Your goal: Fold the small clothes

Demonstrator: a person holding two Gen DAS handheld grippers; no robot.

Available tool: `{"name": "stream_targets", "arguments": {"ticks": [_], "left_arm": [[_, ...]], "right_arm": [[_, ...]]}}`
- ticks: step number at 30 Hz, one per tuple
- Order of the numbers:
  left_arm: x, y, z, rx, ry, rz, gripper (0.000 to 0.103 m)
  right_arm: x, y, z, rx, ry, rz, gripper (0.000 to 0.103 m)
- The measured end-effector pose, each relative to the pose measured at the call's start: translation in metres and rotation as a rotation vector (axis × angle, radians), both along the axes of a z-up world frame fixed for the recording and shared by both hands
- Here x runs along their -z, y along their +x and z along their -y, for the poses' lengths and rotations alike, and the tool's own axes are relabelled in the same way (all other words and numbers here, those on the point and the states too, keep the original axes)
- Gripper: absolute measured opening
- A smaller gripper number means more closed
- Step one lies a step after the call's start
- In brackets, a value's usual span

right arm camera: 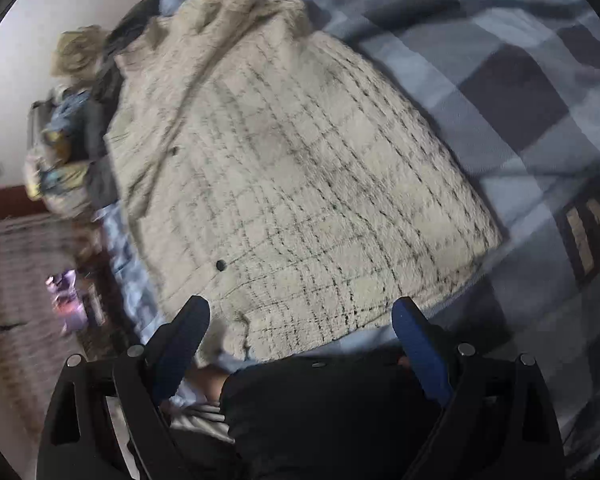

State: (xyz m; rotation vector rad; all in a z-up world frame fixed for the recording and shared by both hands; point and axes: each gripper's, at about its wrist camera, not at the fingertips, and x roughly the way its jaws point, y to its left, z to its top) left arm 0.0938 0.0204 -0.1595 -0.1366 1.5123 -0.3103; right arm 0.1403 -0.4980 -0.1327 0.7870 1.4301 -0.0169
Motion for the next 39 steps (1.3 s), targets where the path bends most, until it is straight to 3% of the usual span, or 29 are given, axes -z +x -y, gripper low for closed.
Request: {"name": "stream_targets", "arguments": {"ticks": [2, 4, 7, 10, 15, 19, 20, 22, 23, 24, 28, 33, 37, 39], "left_arm": [[-0.006, -0.001, -0.001, -0.004, -0.017, 0.021, 0.009], [-0.009, -0.001, -0.002, -0.005, -0.027, 0.030, 0.009], [-0.007, -0.003, -0.002, -0.006, -0.027, 0.029, 0.009], [-0.006, 0.001, -0.005, -0.010, -0.027, 0.020, 0.009], [-0.003, 0.002, -0.006, -0.014, -0.022, 0.004, 0.009], [-0.001, 0.002, -0.005, -0.015, -0.019, -0.003, 0.009], [-0.001, 0.002, -0.004, -0.018, -0.019, -0.001, 0.009], [-0.003, 0.003, -0.006, -0.026, -0.032, 0.011, 0.009], [-0.005, 0.004, -0.007, -0.029, -0.043, 0.018, 0.009], [-0.007, 0.004, -0.008, -0.032, -0.056, 0.026, 0.009], [-0.023, 0.003, -0.011, -0.030, -0.162, 0.081, 0.009], [-0.054, 0.008, -0.022, -0.098, -0.327, 0.143, 0.008], [-0.101, 0.014, -0.027, -0.149, -0.328, 0.240, 0.007], [-0.130, 0.009, -0.030, -0.148, -0.353, 0.300, 0.007]], "right_arm": [[0.002, 0.001, 0.018, -0.014, -0.149, -0.032, 0.091], [0.013, 0.002, 0.029, -0.034, -0.204, -0.066, 0.091], [0.044, 0.001, 0.033, -0.091, -0.176, -0.155, 0.089], [0.068, 0.002, 0.027, -0.144, -0.181, -0.216, 0.080], [0.096, 0.002, 0.042, -0.112, -0.167, -0.271, 0.079], [0.111, 0.006, 0.035, -0.162, -0.176, -0.288, 0.079], [0.107, 0.008, 0.033, -0.172, -0.175, -0.258, 0.075], [0.098, 0.009, 0.030, -0.187, -0.150, -0.214, 0.022], [0.094, 0.009, 0.027, -0.189, -0.107, -0.201, 0.011], [0.091, 0.009, 0.024, -0.194, -0.086, -0.190, 0.006], [0.061, 0.009, 0.009, -0.228, -0.149, -0.111, 0.005], [-0.020, 0.010, -0.015, -0.162, -0.070, 0.166, 0.004], [-0.079, 0.012, -0.034, -0.078, -0.019, 0.303, 0.004], [-0.104, 0.006, -0.030, -0.034, 0.072, 0.394, 0.004]]}}
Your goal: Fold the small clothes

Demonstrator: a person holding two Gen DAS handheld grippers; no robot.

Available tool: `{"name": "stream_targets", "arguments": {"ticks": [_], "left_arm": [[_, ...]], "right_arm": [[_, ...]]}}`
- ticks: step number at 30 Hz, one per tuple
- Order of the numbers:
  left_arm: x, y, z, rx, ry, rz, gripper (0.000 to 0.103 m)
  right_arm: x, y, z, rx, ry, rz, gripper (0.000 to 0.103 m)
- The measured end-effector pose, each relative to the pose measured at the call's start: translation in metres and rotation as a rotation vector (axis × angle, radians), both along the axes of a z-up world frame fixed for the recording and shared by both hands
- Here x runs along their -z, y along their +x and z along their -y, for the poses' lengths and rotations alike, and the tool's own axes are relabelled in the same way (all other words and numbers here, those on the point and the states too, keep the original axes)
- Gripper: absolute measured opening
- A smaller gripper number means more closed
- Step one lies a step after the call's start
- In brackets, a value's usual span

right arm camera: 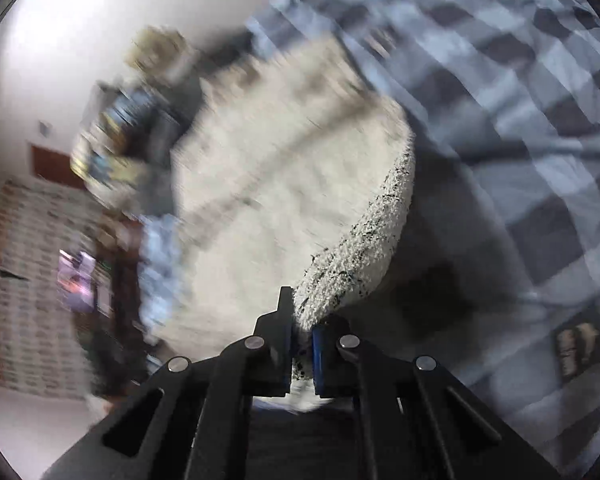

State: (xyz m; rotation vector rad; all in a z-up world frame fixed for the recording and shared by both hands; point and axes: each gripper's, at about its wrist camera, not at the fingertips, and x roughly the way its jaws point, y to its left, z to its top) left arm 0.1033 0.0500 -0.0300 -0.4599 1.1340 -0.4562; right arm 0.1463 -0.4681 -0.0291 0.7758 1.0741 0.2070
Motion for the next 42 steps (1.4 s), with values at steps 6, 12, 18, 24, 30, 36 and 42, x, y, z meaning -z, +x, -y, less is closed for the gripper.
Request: {"name": "stream_targets", "arguments": {"ticks": [6, 12, 18, 24, 30, 36, 42], "left_arm": [[-0.076, -0.030, -0.023, -0.022, -0.183, 0.173, 0.006], [-0.149, -0.072, -0.044, -0.032, -0.289, 0.319, 0.006], [-0.150, -0.159, -0.073, 0.000, -0.194, 0.295, 0.006], [-0.087, -0.161, -0.070, 0.025, -0.225, 0.131, 0.006], [-0.056, -0.056, -0.059, -0.047, -0.180, 0.061, 0.007], [-0.044, 0.148, -0.093, -0.280, -0.105, 0.058, 0.009], [0.008, 0.199, -0.090, -0.427, -0.132, -0.131, 0.011]], "right_arm": [[-0.061, -0.024, -0.013, 0.030, 0.198, 0.229, 0.004], [-0.114, -0.061, -0.020, 0.021, 0.315, 0.406, 0.003], [-0.130, -0.124, -0.014, 0.000, 0.247, 0.410, 0.003], [-0.069, -0.143, -0.027, -0.045, 0.239, 0.235, 0.003], [-0.057, -0.037, 0.023, 0.021, 0.269, 0.121, 0.003], [-0.064, 0.113, 0.084, 0.168, 0.221, 0.064, 0.007], [-0.001, 0.163, 0.096, 0.540, 0.065, -0.075, 0.086]]}}
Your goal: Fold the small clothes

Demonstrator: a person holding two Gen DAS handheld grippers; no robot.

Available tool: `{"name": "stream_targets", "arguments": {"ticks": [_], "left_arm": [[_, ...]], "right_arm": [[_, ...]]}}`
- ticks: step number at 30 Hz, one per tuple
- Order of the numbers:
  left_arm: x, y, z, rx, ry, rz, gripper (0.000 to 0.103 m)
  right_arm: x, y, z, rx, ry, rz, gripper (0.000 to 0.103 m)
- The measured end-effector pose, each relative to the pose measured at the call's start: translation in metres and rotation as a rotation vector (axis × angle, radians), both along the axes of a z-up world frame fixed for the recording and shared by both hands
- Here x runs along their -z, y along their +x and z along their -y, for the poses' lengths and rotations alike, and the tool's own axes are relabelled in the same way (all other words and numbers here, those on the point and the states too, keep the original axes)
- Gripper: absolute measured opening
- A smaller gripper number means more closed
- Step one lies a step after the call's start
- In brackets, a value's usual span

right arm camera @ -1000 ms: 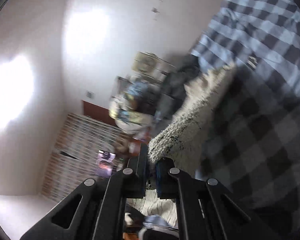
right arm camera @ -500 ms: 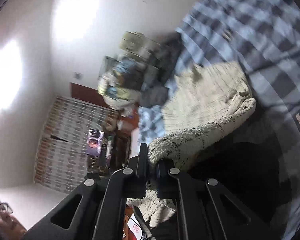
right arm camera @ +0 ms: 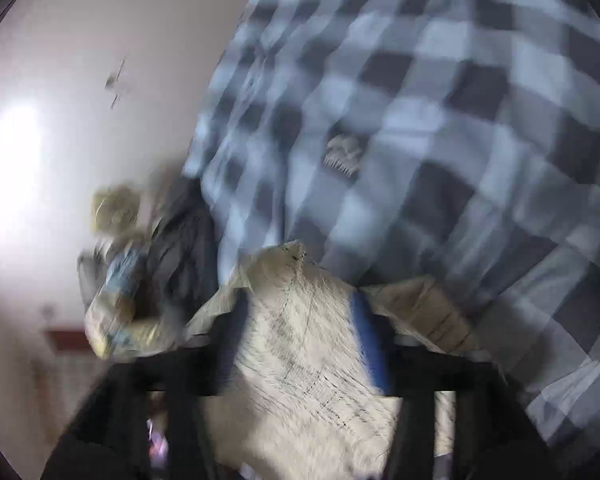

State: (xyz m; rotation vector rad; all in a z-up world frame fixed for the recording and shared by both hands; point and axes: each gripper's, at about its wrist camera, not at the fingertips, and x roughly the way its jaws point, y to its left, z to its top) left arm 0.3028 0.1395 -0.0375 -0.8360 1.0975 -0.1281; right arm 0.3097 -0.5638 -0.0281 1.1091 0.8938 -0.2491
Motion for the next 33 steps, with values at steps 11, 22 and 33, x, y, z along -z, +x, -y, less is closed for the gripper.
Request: {"name": "stream_targets", "arguments": {"ticks": [11, 22, 33], "left_arm": [[-0.012, -0.106, 0.046, 0.191, 0.475, 0.140, 0.014], [0.068, -0.175, 0.067, 0.338, 0.618, 0.061, 0.014], [0.055, -0.180, 0.030, 0.202, 0.480, 0.094, 0.014]], "right_arm": [[0.057, -0.037, -0.042, -0.128, -0.234, -0.101, 0.101], [0.103, -0.024, -0.066, -0.467, -0.327, -0.352, 0.029], [0.032, -0.104, -0.048, -0.574, -0.135, -0.190, 0.006]]}}
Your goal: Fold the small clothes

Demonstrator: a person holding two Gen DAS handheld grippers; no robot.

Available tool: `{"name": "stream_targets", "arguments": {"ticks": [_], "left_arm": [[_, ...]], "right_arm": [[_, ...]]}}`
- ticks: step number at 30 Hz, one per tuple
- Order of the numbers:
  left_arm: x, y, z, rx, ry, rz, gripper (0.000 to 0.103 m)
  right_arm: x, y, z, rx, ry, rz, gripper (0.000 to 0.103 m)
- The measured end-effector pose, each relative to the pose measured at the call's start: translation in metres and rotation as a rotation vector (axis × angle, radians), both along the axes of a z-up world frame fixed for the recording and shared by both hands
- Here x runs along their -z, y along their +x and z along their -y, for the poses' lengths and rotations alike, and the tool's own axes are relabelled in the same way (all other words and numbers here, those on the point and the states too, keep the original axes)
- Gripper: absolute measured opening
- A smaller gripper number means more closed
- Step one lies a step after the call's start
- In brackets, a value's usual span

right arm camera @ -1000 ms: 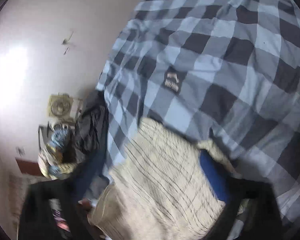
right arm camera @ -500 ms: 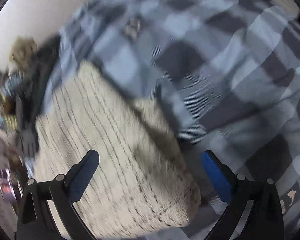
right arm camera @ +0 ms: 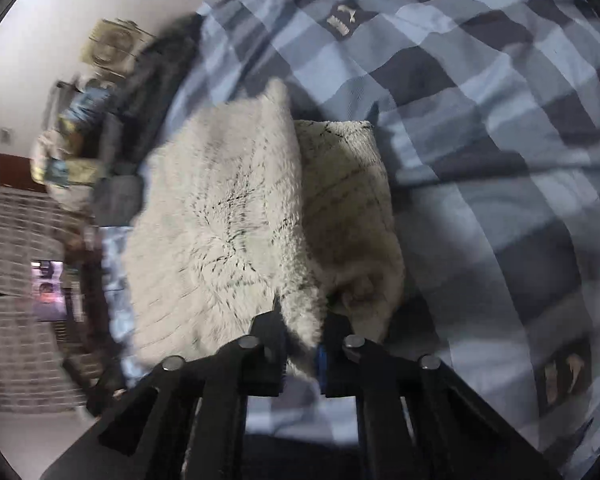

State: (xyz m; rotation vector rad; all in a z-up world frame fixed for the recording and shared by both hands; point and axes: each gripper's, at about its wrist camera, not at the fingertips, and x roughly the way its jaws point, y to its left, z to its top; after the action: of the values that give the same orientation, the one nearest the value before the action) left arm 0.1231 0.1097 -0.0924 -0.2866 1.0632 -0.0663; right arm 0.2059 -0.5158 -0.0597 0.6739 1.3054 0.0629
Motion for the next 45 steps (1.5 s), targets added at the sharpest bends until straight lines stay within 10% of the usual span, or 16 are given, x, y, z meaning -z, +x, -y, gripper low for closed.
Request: {"name": "stream_targets", "arguments": {"ticks": [3, 8, 11, 13, 15, 16, 22, 32, 34, 36, 45], "left_arm": [[0.006, 0.001, 0.000, 0.023, -0.055, -0.037, 0.014], [0.019, 0.002, 0.010, 0.065, -0.014, -0.099, 0.014], [0.021, 0.003, 0.024, 0.118, 0.009, -0.111, 0.014], [0.024, 0.004, 0.039, 0.167, 0.054, -0.114, 0.014], [0.028, 0.003, 0.051, 0.204, 0.090, -0.124, 0.014], [0.032, 0.003, 0.059, 0.228, 0.126, -0.133, 0.014], [0.042, 0.007, 0.062, 0.233, 0.146, -0.172, 0.014], [0.044, 0.010, 0.060, 0.221, 0.128, -0.185, 0.014], [0.042, 0.012, 0.060, 0.215, 0.127, -0.183, 0.014], [0.039, 0.013, 0.059, 0.204, 0.126, -0.169, 0.014], [0.002, 0.009, 0.032, 0.088, 0.168, -0.007, 0.014]], "right_arm": [[0.005, -0.024, 0.003, -0.045, -0.095, -0.030, 0.006], [0.079, -0.030, 0.010, -0.106, -0.293, -0.386, 0.014], [0.060, -0.016, 0.013, -0.008, -0.211, -0.287, 0.015], [0.040, 0.002, 0.005, 0.003, -0.240, -0.194, 0.036], [0.029, 0.027, -0.007, 0.011, -0.321, -0.138, 0.100], [0.027, 0.042, -0.015, 0.000, -0.352, -0.114, 0.100], [0.020, 0.111, -0.021, 0.093, -0.311, 0.040, 0.100], [0.121, 0.194, -0.077, -0.226, -0.612, -0.169, 0.100], [0.124, 0.191, -0.078, -0.210, -0.563, -0.153, 0.084], [0.112, 0.186, -0.080, -0.214, -0.500, -0.085, 0.008], [0.005, 0.142, -0.055, -0.059, -0.521, 0.205, 0.006]]}}
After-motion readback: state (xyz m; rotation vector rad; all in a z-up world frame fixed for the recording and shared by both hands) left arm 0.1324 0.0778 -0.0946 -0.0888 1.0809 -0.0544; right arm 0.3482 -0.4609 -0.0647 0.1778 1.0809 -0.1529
